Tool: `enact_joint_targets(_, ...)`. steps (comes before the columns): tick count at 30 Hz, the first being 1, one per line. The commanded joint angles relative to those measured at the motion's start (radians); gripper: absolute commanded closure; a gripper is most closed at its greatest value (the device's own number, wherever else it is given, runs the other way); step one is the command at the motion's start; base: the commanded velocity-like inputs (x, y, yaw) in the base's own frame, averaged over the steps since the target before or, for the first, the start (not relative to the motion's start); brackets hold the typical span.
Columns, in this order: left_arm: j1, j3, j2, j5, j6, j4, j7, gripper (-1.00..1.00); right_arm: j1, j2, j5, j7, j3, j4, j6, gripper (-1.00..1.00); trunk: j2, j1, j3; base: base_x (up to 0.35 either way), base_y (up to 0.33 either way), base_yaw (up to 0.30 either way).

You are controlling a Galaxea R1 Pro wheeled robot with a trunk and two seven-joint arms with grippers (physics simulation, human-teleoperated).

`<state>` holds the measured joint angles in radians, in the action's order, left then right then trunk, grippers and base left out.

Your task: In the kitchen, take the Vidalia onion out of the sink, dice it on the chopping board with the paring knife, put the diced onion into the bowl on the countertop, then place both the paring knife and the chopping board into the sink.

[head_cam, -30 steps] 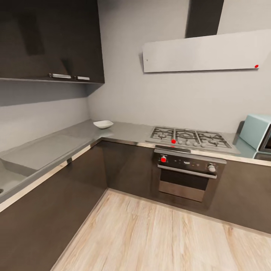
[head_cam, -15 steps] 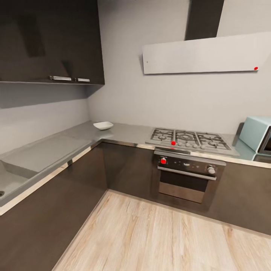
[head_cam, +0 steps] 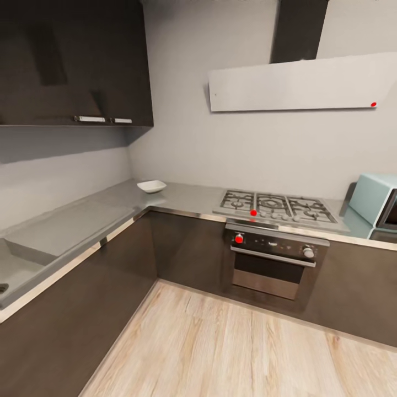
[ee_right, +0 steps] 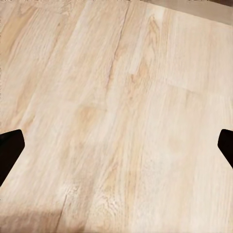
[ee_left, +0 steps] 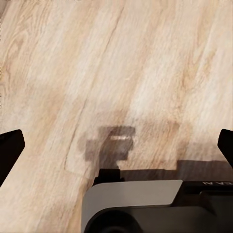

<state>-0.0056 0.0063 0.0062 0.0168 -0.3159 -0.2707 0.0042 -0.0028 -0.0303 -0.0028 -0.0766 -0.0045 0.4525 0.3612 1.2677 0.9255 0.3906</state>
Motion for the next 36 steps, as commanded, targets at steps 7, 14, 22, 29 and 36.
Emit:
enact_joint_targets(7, -0.001, 0.000, 0.000, 0.002, -0.003, 0.001, 0.000, -1.00, 0.000, 0.001, 0.000, -0.002, 0.000, 0.000, 0.002, -1.00, -0.049, -0.027, -0.021, 0.000, 0.000, 0.000)
enact_joint_targets(14, -0.001, 0.000, 0.000, 0.002, -0.003, 0.001, 0.000, -1.00, 0.000, 0.001, 0.000, -0.002, 0.000, 0.000, 0.002, -1.00, -0.098, -0.054, -0.043, 0.000, 0.000, 0.000)
enact_joint_targets(22, -0.001, 0.000, 0.000, 0.002, -0.003, 0.001, 0.000, -1.00, 0.000, 0.001, 0.000, -0.002, 0.001, 0.000, 0.002, -1.00, -0.154, -0.084, -0.068, 0.000, 0.000, 0.000)
enact_joint_targets(29, -0.001, 0.000, 0.000, 0.002, -0.003, 0.001, 0.000, -1.00, 0.000, 0.000, 0.000, -0.002, 0.001, 0.000, 0.002, -1.00, -0.203, -0.111, -0.090, 0.000, 0.000, 0.000)
enact_joint_targets(36, -0.001, 0.000, 0.000, 0.002, -0.003, 0.001, 0.000, -1.00, 0.000, 0.000, 0.000, -0.002, 0.001, 0.000, 0.002, -1.00, -0.252, -0.138, -0.112, 0.000, 0.000, 0.051)
